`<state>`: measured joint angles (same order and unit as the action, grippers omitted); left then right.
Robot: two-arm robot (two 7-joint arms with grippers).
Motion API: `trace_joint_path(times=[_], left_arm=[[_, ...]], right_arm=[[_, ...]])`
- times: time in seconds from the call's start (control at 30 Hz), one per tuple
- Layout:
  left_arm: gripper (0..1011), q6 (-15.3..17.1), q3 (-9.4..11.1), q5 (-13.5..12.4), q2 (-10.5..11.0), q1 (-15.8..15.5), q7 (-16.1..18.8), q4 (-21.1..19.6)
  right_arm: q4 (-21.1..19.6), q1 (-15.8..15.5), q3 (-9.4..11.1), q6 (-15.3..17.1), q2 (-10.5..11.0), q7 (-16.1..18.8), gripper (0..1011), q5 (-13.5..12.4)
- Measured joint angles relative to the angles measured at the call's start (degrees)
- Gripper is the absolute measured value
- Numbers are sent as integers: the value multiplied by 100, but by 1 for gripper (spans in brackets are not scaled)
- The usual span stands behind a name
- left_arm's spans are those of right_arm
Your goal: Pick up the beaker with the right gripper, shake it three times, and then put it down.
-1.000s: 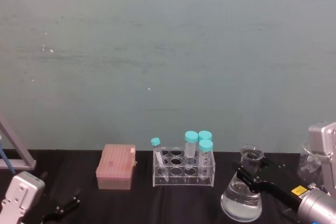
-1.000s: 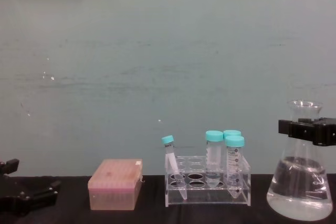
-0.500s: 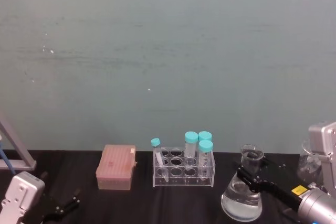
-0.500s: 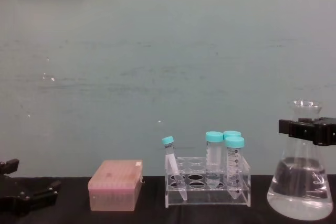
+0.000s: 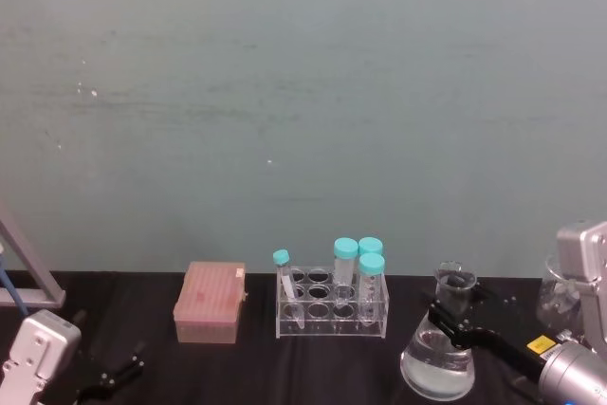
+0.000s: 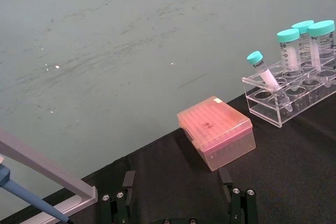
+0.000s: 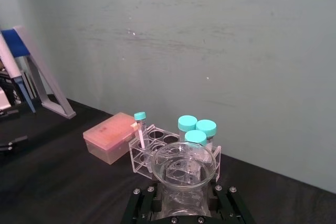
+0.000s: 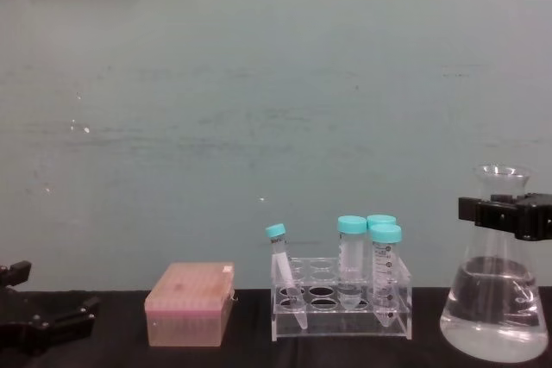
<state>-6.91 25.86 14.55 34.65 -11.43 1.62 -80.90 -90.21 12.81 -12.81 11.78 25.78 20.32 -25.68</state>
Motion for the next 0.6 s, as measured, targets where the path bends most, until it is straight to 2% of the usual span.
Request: trace_joint_path(times=[0.1, 0.3, 0.6], left_arm=[[1000, 0, 0, 0, 0, 0, 0, 0], [1000, 0, 0, 0, 0, 0, 0, 0], [1000, 0, 0, 0, 0, 0, 0, 0]], right_arm=[[39, 20, -55, -125, 52, -33, 457, 90], [144, 83, -63, -144, 17, -162, 457, 151], [371, 183, -144, -183, -171, -139, 457, 86]])
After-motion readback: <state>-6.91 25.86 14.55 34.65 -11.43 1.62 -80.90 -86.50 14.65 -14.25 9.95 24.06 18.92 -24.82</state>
